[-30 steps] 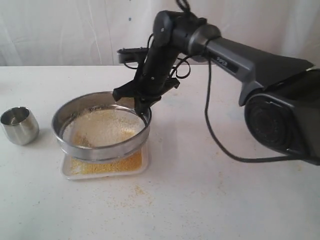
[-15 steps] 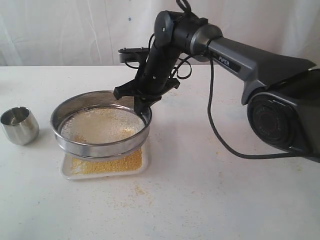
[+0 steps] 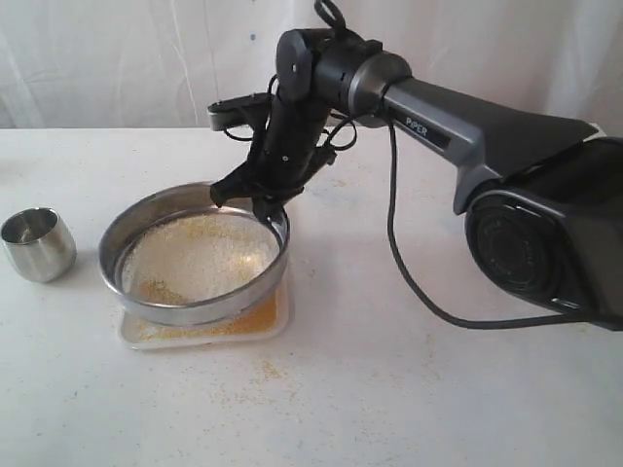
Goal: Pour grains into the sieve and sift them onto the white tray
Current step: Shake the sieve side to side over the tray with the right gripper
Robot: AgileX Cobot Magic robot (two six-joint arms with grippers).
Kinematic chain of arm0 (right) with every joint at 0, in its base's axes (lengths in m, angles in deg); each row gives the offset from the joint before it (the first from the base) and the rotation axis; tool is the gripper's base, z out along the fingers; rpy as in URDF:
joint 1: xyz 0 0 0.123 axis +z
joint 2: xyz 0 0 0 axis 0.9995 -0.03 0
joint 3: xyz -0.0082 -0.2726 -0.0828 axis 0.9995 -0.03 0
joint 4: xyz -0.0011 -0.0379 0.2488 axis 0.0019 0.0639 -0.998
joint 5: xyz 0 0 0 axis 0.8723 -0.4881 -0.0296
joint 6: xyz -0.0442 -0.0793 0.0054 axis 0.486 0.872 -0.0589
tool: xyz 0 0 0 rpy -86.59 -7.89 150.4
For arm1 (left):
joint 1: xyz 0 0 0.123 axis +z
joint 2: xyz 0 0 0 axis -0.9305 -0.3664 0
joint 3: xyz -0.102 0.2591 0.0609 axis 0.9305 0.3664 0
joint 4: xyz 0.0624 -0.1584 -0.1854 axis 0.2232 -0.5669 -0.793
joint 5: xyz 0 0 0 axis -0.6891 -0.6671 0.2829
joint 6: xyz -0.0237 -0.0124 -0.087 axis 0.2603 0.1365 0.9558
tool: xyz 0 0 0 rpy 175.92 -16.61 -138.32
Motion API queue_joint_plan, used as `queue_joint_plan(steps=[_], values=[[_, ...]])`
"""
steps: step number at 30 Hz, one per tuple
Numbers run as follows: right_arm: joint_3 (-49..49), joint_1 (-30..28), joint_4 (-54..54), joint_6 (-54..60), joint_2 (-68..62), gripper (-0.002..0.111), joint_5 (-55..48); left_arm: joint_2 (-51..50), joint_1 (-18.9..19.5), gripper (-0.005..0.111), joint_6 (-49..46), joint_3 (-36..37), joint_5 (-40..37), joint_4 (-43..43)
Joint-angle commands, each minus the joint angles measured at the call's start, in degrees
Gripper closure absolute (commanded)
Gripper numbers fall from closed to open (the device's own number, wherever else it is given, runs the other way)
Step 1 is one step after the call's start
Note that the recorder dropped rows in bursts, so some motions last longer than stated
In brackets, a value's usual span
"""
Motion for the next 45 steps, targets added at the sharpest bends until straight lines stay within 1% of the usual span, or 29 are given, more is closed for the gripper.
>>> queue_joint_plan(steps=[1,2,4,6,9,12,15,16,18,19,20,21,23,24,27,29,31,32,33,34,35,36,37,38,39,40,41,43,45], values=[[4.36,-2.57,12.77,-24.44,2.04,0.108,10.01,0.26,-0.30,0.107,-0.03,0.23,-0.09,0.01],[4.45,-2.67,8.33,-20.97,2.14,0.108,6.31,0.26,-0.30,0.107,-0.03,0.23,-0.09,0.01],[4.45,-2.54,-0.97,-2.70,2.00,0.108,-3.90,0.26,-0.30,0.107,-0.03,0.23,-0.09,0.01],[4.45,-2.02,-1.04,4.71,0.94,0.108,-4.06,0.26,-0.30,0.107,-0.03,0.23,-0.09,0.01],[4.55,-3.24,3.38,-4.84,0.95,0.108,0.06,0.26,-0.30,0.107,-0.03,0.23,-0.09,0.01],[4.55,-4.23,1.39,-11.74,1.19,0.108,-3.05,0.26,-0.30,0.107,-0.03,0.23,-0.09,0.01],[4.55,-2.82,-12.24,3.28,0.36,0.108,-4.06,0.26,-0.30,0.107,-0.03,0.23,-0.09,0.01],[4.55,-2.13,-12.51,9.63,0.12,0.108,-4.06,0.26,-0.30,0.107,-0.03,0.23,-0.09,0.01],[4.55,-2.38,1.15,-0.02,0.12,0.108,-0.74,0.26,-0.30,0.107,-0.03,0.23,-0.09,0.01],[4.55,-3.20,10.14,-13.86,0.12,0.108,1.26,0.26,-0.30,0.107,-0.03,0.23,-0.09,0.01],[4.55,-4.25,10.97,-23.04,0.04,0.108,1.40,0.26,-0.30,0.107,-0.03,0.23,-0.09,0.01],[4.55,-5.11,2.76,-21.12,-0.01,0.108,1.40,0.26,-0.30,0.107,-0.03,0.23,-0.09,0.01],[4.55,-4.83,-21.54,0.86,-0.85,0.108,-1.81,0.26,-0.30,0.107,-0.03,0.23,-0.09,0.01],[4.55,-2.99,-19.22,10.69,-1.12,0.108,-3.59,0.26,-0.30,0.107,-0.03,0.23,-0.09,0.01],[4.55,-2.78,9.08,-15.34,-1.53,0.108,-0.88,0.26,-0.30,0.107,-0.03,0.23,-0.09,0.01],[4.55,-3.78,1.59,-11.09,-1.52,0.108,-2.83,0.26,-0.30,0.107,-0.03,0.23,-0.09,0.01],[4.55,-2.86,-14.28,8.43,-1.64,0.108,-4.06,0.26,-0.30,0.107,-0.03,0.23,-0.09,0.01],[4.55,-2.49,-3.72,3.73,-1.64,0.108,-3.68,0.26,-0.30,0.107,-0.03,0.23,-0.09,0.01],[4.55,-3.58,12.62,-19.12,-1.91,0.108,-1.70,0.26,-0.30,0.107,-0.03,0.23,-0.09,0.01],[4.55,-4.25,9.05,-19.23,-1.91,0.108,-2.04,0.26,-0.30,0.107,-0.03,0.23,-0.09,0.01],[4.55,-4.68,-14.20,1.20,-2.02,0.108,-4.06,0.26,-0.30,0.107,-0.03,0.23,-0.09,0.01],[4.55,-3.64,-19.00,7.85,-2.14,0.108,-4.06,0.26,-0.30,0.107,-0.03,0.23,-0.09,0.01],[4.55,-2.45,-6.77,5.83,-2.02,0.108,-3.81,0.26,-0.30,0.107,-0.03,0.23,-0.09,0.01],[4.55,-2.45,5.03,-6.51,-2.13,0.108,-2.02,0.26,-0.30,0.107,-0.03,0.23,-0.09,0.01],[4.55,-3.77,6.38,-16.89,-2.39,0.108,-2.34,0.26,-0.30,0.107,-0.03,0.23,-0.09,0.01],[4.55,-4.10,-7.38,-2.00,-2.28,0.108,-4.06,0.26,-0.30,0.107,-0.03,0.23,-0.09,0.01],[4.55,-3.94,-12.26,3.74,-2.28,0.108,-4.06,0.26,-0.30,0.107,-0.03,0.23,-0.09,0.01],[4.55,-3.59,-9.22,-2.30,-1.90,0.108,-3.04,0.26,-0.30,0.107,-0.03,0.23,-0.09,0.01],[4.55,-3.18,-9.33,-1.13,-1.37,0.108,-4.01,0.26,-0.30,0.107,-0.03,0.23,-0.09,0.01]])
